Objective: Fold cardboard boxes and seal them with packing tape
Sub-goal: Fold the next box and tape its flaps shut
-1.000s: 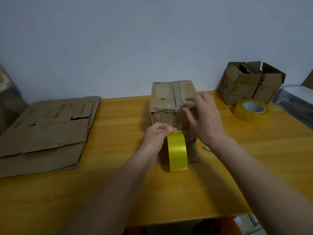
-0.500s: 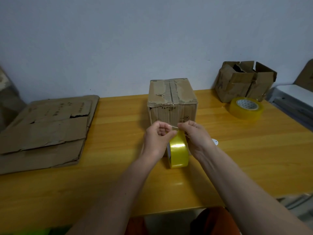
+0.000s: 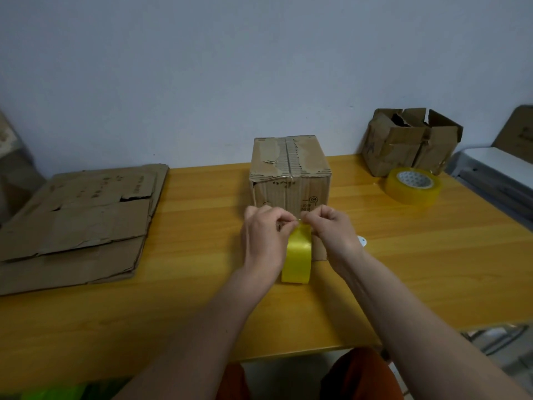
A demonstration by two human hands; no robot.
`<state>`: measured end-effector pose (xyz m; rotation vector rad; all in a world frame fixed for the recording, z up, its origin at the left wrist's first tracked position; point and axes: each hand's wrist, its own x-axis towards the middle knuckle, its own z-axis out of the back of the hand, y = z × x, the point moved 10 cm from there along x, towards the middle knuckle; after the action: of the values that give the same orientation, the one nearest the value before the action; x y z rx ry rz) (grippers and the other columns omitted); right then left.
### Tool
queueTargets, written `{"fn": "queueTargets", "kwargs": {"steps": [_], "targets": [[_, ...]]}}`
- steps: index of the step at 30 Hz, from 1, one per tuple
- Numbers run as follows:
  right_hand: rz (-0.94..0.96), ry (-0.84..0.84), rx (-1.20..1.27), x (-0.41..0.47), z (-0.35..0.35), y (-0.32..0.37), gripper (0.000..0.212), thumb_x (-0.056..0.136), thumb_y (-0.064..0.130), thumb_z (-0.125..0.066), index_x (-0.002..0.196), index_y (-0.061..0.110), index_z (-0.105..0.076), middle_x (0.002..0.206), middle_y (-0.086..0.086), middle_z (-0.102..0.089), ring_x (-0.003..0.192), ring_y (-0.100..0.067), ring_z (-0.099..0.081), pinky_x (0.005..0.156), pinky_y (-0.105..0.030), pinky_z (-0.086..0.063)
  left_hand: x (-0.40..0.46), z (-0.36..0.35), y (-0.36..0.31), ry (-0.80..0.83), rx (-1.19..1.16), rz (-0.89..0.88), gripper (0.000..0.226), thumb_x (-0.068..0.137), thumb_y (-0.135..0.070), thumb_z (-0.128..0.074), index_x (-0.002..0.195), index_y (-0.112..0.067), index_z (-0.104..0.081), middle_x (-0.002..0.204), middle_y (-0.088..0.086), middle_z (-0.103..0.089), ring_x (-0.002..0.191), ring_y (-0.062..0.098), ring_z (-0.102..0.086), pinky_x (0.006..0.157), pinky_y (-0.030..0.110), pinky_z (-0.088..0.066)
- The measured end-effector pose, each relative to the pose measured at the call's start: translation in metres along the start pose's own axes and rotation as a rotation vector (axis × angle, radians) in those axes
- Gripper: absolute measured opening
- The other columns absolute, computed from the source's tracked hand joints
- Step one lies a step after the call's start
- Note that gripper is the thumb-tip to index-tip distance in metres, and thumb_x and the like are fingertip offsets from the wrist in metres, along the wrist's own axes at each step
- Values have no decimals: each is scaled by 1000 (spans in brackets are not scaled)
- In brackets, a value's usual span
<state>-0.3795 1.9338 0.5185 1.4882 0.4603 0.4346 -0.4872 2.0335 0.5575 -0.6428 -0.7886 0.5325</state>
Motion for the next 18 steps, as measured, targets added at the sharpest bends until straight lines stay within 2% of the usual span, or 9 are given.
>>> {"fn": "queueTargets", "kwargs": {"steps": [2,3,5,6,7,11,14,16,18], "targets": [[70,-20,-114,-6,8,8,11,87,16,-67,78,9,-66,71,4,-61,75,-11,-56,77,-34,-48,-1,3,-7,-66,117,-17,8,73,-24,-81,72,-22,-73,96,-6,-50,98,10,-34,81,28,-39],[97,-8,-154,-9,9,11,11,86,17,-68,95,10,-69,83,5,-64,86,-13,-58,82,-36,-49,0,3,-6,-87,125,9,9,73,-26,-81,71,-23,-72,100,-8,-43,100,9,-29,84,26,-36],[94,64,-207,-16,8,7,58,83,16,-72,136,19,-48,110,4,-60,108,-15,-55,91,-37,-47,4,-4,3,-83,17,89,12,76,-22,-80,70,-22,-69,101,-7,-39,102,10,-33,89,26,-37],[41,95,-204,-17,10,0,75,82,14,-74,144,23,-34,113,2,-59,107,-16,-56,92,-38,-48,5,-10,7,-63,-81,133,14,77,-19,-79,70,-21,-67,100,-6,-42,102,12,-41,91,29,-41],[-21,120,-204,-19,12,-8,77,80,13,-75,143,23,-32,107,0,-61,100,-17,-59,88,-38,-50,5,-19,9,-35,-173,168,15,78,-17,-78,71,-21,-67,98,-5,-45,99,14,-48,91,34,-46],[-77,165,-401,-17,35,-15,28,74,17,-81,95,5,-68,85,-8,-71,78,-22,-66,73,-38,-54,-4,-31,-11,-34,-288,112,9,81,-21,-76,83,-15,-70,106,-2,-44,93,0,-46,89,29,-48],[-2,119,-893,-15,58,-7,31,76,28,-77,93,9,-59,91,-5,-64,85,-25,-60,76,-41,-51,11,-11,-33,-179,-51,-63,35,89,-26,-65,123,-21,-59,137,6,-38,126,17,-34,106,33,-32],[8,119,-1241,-19,69,-11,25,83,26,-69,94,15,-49,98,-5,-58,91,-26,-56,72,-36,-45,34,-6,-33,-116,140,-57,53,89,-17,-60,139,-27,-45,154,3,-23,142,23,-19,116,39,-21],[-14,103,-1375,-21,81,-22,19,88,26,-61,90,18,-44,101,-5,-57,97,-26,-57,69,-32,-40,56,-4,-21,-5,302,-3,59,87,-9,-59,140,-30,-44,159,1,-13,147,23,-7,120,44,-12]]}}
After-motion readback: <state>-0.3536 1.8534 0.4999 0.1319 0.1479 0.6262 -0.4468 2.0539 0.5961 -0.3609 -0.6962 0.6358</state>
